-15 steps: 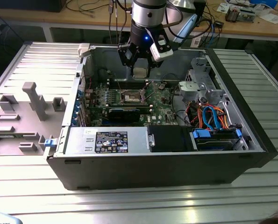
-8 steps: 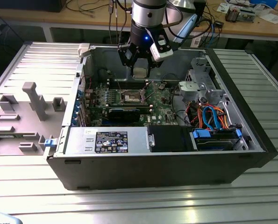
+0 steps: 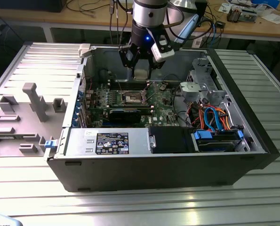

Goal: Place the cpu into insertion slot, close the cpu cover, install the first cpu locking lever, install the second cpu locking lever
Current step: 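Place the cpu into insertion slot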

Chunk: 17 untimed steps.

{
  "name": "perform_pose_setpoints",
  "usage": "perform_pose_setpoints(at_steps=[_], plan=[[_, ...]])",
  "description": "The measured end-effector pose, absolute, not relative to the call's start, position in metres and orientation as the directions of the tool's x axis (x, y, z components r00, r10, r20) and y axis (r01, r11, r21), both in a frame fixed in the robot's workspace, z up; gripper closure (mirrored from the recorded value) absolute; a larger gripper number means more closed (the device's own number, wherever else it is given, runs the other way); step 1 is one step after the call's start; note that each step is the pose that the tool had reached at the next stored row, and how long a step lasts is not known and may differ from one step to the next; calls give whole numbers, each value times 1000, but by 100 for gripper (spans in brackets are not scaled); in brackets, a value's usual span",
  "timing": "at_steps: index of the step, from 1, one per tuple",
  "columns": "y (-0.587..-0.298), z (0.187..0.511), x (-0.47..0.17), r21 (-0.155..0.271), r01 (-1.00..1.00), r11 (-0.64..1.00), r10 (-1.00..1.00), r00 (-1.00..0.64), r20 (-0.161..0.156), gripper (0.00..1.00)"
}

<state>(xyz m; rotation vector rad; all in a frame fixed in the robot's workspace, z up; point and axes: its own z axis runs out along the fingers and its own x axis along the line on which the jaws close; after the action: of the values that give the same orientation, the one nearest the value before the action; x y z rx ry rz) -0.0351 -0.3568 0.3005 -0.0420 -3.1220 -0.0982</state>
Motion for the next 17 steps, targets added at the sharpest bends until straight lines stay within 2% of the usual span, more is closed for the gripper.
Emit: perform_pose_setpoints(at_steps=[3,17], plan=[[-357,301,-35,21,27,999,27,-999,18,45],[-357,300,-35,20,46,999,46,-999,17,45]])
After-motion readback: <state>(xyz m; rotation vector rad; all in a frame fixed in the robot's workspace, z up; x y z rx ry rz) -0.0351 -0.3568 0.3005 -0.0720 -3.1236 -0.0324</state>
